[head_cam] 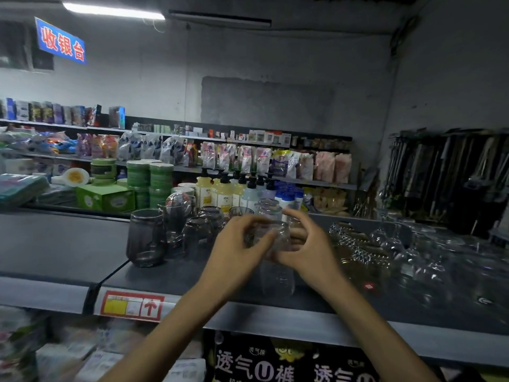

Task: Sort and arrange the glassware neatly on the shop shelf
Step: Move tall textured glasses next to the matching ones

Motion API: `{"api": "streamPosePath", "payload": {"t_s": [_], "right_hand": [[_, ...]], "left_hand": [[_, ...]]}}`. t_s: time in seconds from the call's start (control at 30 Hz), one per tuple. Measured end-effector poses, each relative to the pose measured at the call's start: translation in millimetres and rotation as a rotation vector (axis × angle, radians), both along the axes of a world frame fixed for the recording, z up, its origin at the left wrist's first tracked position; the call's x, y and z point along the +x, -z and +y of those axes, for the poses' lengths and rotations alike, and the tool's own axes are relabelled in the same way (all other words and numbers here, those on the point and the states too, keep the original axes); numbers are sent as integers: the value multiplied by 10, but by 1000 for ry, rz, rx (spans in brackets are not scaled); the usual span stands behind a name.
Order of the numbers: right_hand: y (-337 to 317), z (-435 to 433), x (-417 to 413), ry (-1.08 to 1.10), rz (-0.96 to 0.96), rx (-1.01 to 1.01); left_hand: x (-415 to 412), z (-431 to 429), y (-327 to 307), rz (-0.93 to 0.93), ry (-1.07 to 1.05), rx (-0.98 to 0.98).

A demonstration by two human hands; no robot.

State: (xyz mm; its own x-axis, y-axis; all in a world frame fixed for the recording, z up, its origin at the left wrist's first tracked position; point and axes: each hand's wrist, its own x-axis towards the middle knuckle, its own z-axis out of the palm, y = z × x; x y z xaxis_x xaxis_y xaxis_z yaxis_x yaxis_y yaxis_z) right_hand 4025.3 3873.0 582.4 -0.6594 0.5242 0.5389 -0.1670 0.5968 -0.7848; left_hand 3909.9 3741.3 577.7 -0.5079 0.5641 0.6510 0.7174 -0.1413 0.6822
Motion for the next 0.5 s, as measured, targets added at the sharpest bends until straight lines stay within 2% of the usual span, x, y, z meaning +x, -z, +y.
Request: {"api": "streamPosePath", "payload": {"t_s": [0.17, 0.3, 0.4, 0.5], "right_hand": [[188, 62, -35, 3, 81, -205], [278, 54, -28, 21, 80, -243], [353, 74, 47, 17, 6, -251], [509, 62, 119, 87, -142, -169]], "left_hand": [[48, 227, -13, 26, -20, -99], [58, 290, 20, 64, -65, -93], [8, 276, 64, 60, -78, -85], [-38, 238, 167, -18, -78, -94]]}}
